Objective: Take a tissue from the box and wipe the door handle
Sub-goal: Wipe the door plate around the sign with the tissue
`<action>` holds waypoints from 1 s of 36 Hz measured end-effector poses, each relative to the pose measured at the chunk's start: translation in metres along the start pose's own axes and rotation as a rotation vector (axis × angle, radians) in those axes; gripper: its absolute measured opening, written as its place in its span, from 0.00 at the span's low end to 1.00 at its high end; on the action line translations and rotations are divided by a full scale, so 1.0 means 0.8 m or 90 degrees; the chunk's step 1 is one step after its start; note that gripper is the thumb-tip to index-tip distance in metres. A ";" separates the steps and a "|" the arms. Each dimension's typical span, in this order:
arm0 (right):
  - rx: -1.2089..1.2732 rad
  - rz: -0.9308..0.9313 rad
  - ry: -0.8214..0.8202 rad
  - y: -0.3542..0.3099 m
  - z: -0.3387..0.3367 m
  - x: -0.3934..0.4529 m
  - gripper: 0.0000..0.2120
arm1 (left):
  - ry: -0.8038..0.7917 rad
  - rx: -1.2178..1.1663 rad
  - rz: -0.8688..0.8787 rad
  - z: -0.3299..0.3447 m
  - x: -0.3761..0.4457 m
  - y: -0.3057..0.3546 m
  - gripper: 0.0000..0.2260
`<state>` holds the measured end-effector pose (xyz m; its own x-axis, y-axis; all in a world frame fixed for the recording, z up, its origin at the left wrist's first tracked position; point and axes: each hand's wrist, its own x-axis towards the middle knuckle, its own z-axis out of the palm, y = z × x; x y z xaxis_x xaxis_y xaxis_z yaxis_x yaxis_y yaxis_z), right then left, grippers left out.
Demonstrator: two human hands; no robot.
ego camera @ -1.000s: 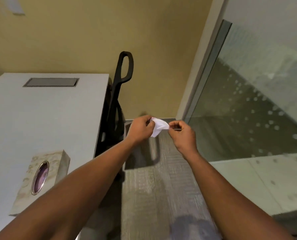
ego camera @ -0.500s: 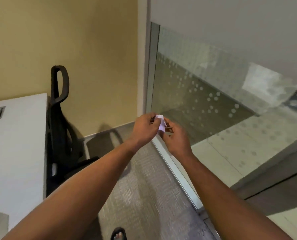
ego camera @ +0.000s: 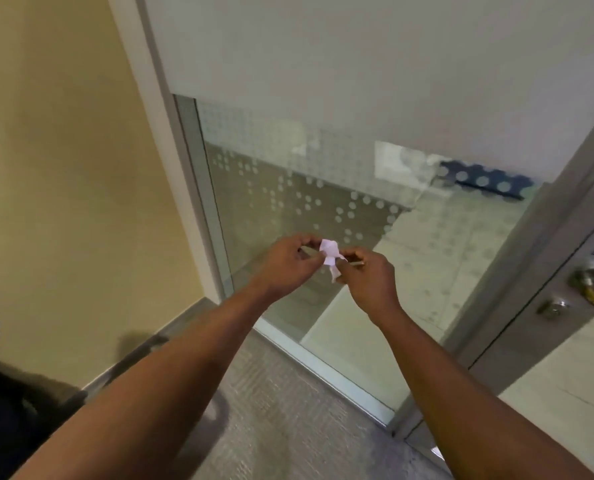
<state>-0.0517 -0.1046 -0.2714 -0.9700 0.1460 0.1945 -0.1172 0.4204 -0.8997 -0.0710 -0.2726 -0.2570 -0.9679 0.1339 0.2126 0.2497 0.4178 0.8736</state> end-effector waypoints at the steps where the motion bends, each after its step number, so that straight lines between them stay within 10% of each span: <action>1: 0.014 0.010 0.007 -0.003 -0.005 0.003 0.04 | -0.018 -0.014 0.012 0.001 0.011 0.003 0.05; 15: 0.181 0.107 0.158 -0.005 -0.109 0.035 0.04 | -0.278 -0.137 0.151 0.092 0.114 0.073 0.07; 24: 0.407 0.133 0.240 0.004 -0.200 0.052 0.22 | -0.292 -0.068 0.254 0.176 0.157 0.137 0.05; 36: 0.328 0.030 0.346 0.013 -0.318 0.047 0.12 | -0.309 -0.054 0.428 0.274 0.185 0.240 0.05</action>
<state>-0.0351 0.1336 -0.1742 -0.7505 0.6312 0.1959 -0.2923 -0.0510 -0.9550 -0.1598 0.0247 -0.1537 -0.4886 0.7118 0.5047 0.7481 0.0440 0.6621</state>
